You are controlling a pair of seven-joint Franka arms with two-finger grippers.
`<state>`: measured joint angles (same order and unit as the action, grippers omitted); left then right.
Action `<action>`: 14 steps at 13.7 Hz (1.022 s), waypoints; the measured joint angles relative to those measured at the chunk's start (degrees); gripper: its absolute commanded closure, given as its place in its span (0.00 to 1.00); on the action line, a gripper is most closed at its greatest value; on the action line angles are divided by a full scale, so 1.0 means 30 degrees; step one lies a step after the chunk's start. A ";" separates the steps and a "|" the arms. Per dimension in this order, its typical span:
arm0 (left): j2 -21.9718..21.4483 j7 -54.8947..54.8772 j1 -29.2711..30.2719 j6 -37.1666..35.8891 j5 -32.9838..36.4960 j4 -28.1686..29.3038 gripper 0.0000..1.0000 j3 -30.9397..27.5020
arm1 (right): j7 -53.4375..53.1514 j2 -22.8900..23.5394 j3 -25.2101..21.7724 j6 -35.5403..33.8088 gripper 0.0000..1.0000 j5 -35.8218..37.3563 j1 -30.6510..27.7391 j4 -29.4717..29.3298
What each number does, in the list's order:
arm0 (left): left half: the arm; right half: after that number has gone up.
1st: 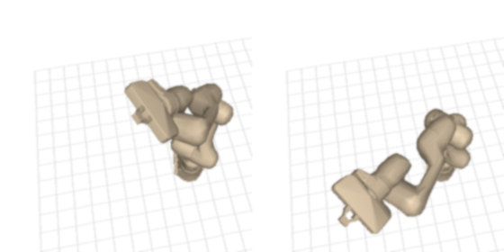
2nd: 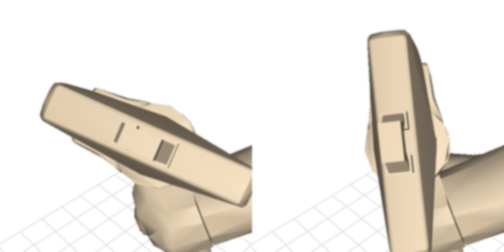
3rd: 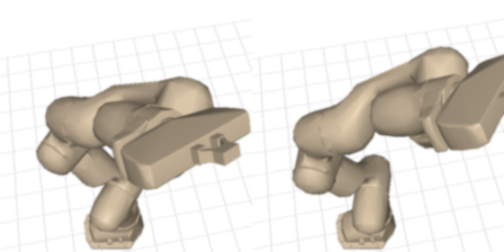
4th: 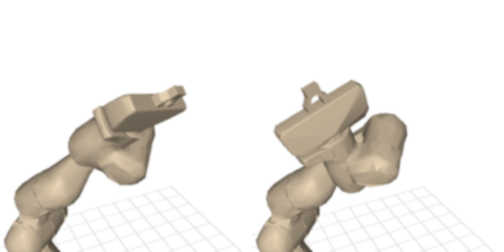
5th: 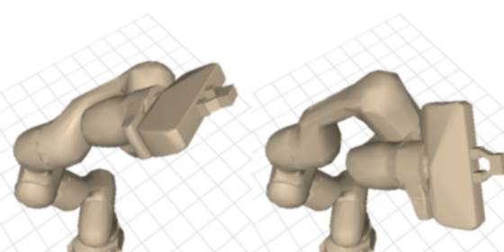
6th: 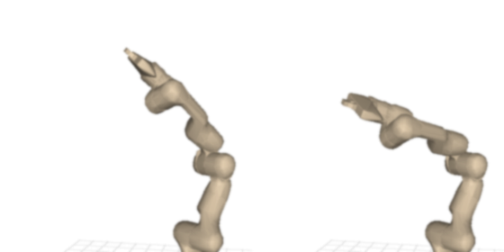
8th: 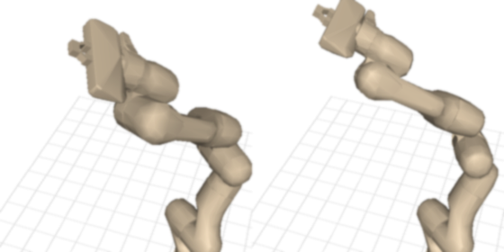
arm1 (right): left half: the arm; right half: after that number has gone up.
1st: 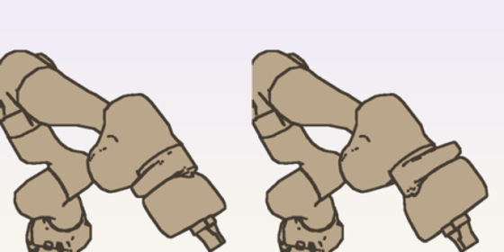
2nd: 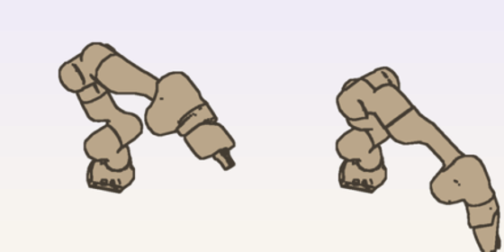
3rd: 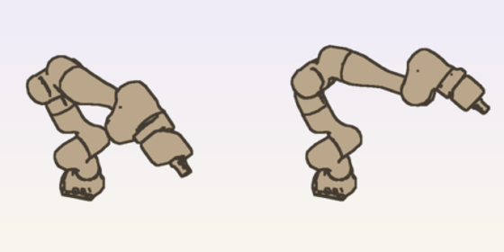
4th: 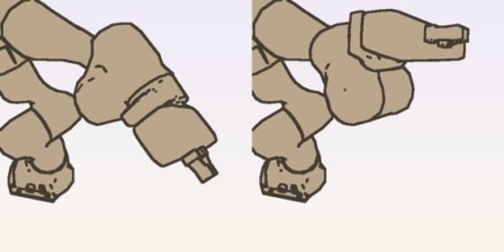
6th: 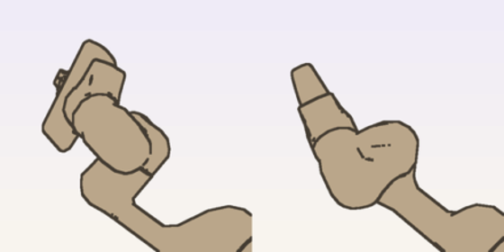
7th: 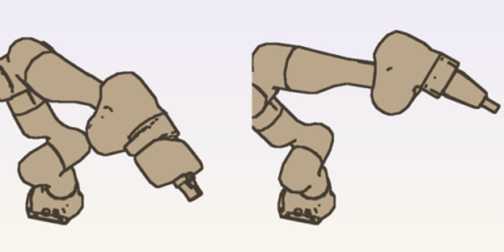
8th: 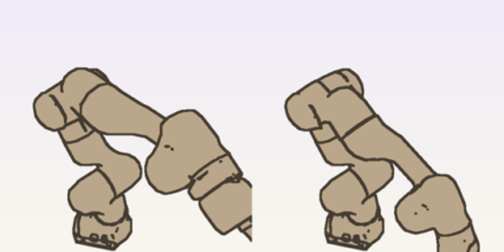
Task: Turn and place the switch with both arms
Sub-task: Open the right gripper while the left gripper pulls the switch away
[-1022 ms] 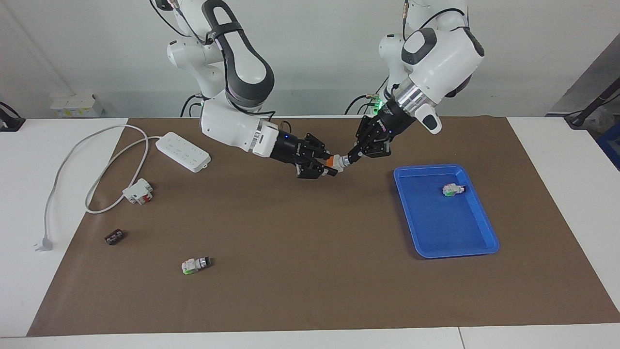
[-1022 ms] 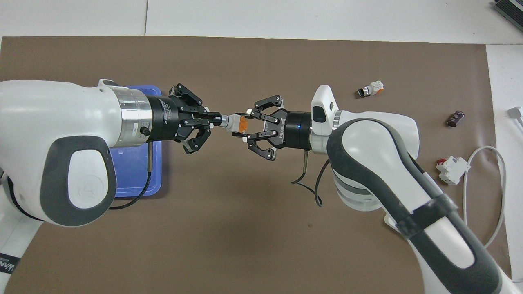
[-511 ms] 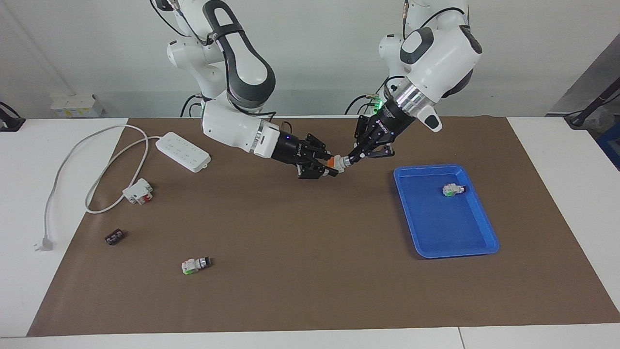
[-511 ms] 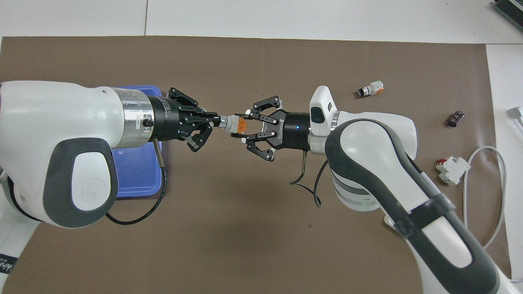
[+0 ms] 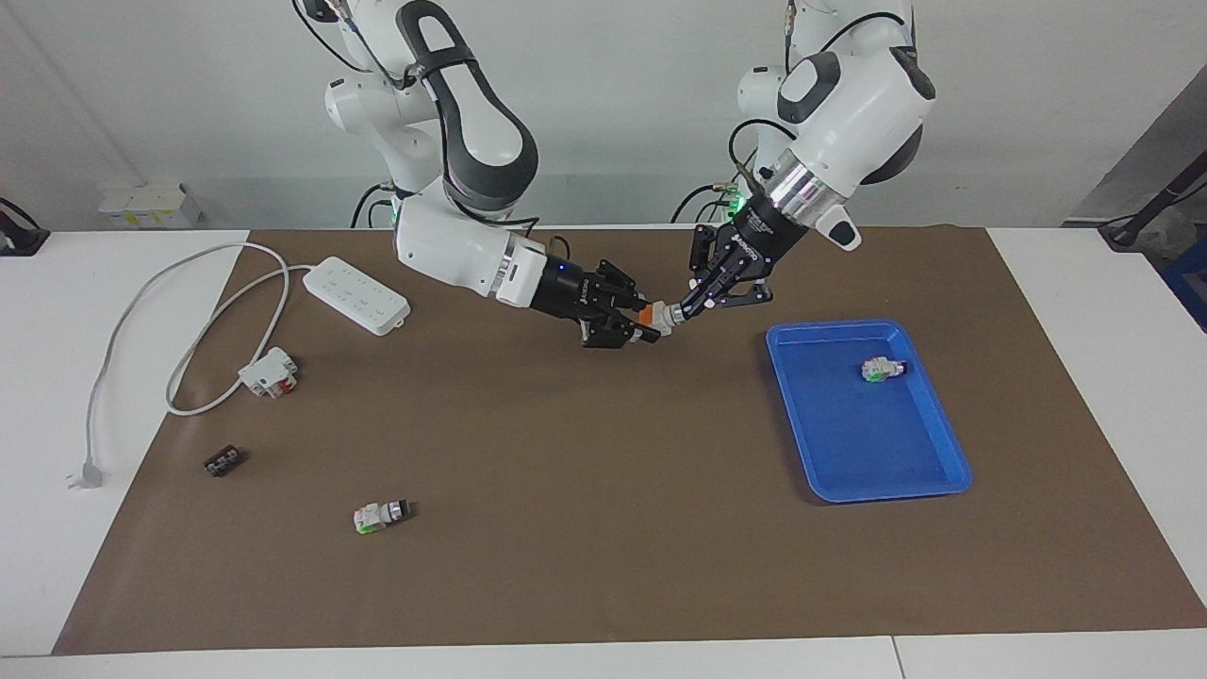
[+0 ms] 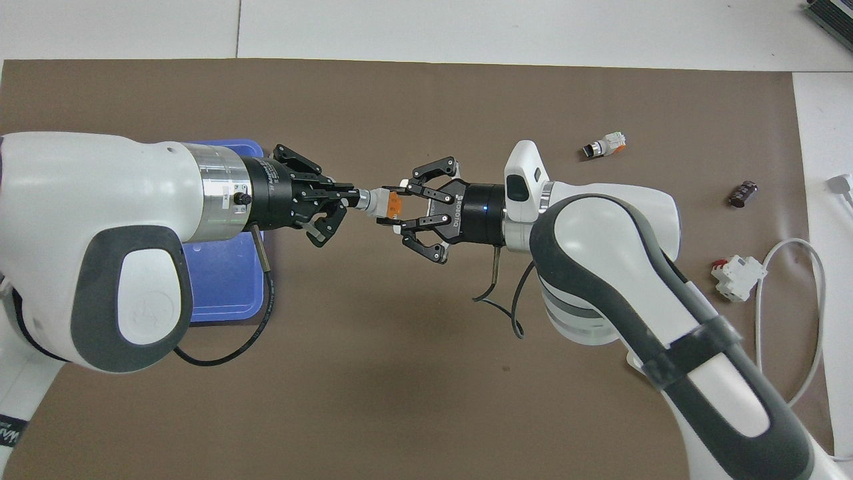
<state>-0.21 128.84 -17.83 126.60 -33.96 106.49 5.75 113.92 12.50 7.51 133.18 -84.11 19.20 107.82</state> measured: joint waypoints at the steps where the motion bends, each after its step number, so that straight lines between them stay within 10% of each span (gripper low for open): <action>1: 0.0000 0.0000 0.0000 0.0002 0.0030 -0.0002 1.00 0.0005 | 0.0000 0.0003 0.0001 0.0001 0.01 -0.0001 0.0001 0.0000; 10: 0.0248 -0.1278 0.0454 0.1409 0.3494 0.0053 1.00 -0.0511 | -0.0030 -0.0798 -0.0184 -0.0077 0.00 0.0148 -0.0091 0.0379; 14: 0.0238 -0.7524 0.0661 0.1257 0.4639 0.0661 1.00 -0.0551 | -0.2344 -0.1173 -0.0249 -0.0135 0.00 0.5342 -0.1100 0.0321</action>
<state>0.51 106.26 -15.84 130.37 -20.05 108.48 4.10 106.89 8.99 6.76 132.78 -68.08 15.90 108.78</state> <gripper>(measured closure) 0.899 0.000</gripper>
